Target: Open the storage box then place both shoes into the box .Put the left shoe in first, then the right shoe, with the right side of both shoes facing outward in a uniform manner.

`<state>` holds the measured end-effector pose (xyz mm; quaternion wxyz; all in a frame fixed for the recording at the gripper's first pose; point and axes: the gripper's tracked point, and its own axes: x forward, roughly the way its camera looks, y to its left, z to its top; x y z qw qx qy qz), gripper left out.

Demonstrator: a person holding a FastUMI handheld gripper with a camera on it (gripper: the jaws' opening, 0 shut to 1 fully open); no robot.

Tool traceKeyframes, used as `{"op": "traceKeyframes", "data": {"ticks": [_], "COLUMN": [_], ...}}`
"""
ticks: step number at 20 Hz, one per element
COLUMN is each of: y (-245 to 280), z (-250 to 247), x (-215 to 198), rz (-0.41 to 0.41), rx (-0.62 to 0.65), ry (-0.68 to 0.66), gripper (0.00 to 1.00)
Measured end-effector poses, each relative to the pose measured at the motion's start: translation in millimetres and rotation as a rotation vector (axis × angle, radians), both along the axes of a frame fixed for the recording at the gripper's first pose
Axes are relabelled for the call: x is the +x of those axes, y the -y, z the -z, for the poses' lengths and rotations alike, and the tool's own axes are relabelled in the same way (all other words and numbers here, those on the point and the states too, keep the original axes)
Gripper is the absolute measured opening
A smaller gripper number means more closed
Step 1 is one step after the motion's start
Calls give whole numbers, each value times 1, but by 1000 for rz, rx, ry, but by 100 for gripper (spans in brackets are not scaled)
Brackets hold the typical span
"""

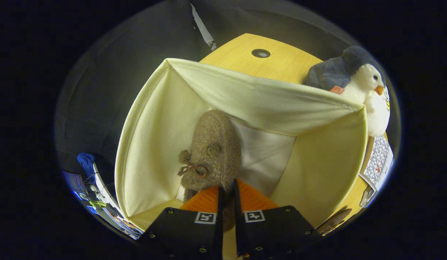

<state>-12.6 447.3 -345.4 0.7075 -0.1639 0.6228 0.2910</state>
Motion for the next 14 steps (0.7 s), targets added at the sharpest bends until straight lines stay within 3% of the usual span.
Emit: {"op": "traceKeyframes", "data": {"ticks": [3, 5, 6, 14], "y": [-1, 7, 12, 77], "z": [-25, -51, -64, -156], "x": [-5, -4, 0, 11], "rz": [17, 19, 16, 120], "rx": [96, 122, 137, 257], "ry": [-7, 12, 40, 113], "gripper": [27, 67, 75, 75]}}
